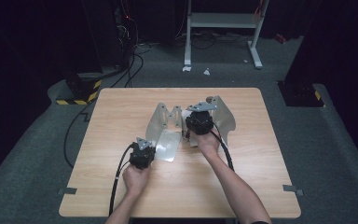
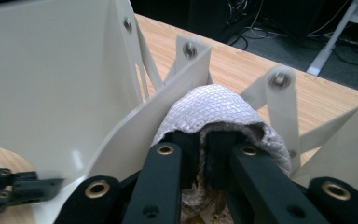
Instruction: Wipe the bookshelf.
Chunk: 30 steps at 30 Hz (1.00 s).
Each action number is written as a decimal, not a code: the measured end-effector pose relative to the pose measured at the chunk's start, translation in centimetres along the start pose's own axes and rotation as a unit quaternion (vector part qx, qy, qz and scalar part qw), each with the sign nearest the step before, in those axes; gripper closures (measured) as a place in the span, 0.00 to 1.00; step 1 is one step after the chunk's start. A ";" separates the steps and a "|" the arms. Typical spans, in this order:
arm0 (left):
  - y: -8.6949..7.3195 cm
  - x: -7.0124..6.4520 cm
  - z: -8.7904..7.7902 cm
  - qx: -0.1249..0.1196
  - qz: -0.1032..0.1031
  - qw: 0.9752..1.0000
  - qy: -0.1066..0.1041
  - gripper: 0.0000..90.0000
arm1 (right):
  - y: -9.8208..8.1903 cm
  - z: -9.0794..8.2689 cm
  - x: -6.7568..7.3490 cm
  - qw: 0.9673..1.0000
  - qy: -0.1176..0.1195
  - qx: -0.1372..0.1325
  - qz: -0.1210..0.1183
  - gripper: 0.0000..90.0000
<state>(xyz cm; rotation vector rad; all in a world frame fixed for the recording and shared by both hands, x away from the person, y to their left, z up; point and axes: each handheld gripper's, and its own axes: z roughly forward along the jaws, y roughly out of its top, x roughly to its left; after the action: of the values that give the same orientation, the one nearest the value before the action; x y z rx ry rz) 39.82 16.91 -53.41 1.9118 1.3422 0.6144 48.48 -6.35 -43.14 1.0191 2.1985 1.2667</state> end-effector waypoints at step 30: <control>0.0 0.0 0.0 0.001 0.001 1.000 0.000 0.96 | -3.2 3.5 -0.4 0.998 0.004 0.065 0.021 0.95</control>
<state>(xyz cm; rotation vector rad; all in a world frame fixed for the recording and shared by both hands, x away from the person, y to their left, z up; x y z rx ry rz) 39.79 16.90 -53.40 1.9156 1.3423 0.6147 49.79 -5.66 -47.67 1.1173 2.3014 1.1613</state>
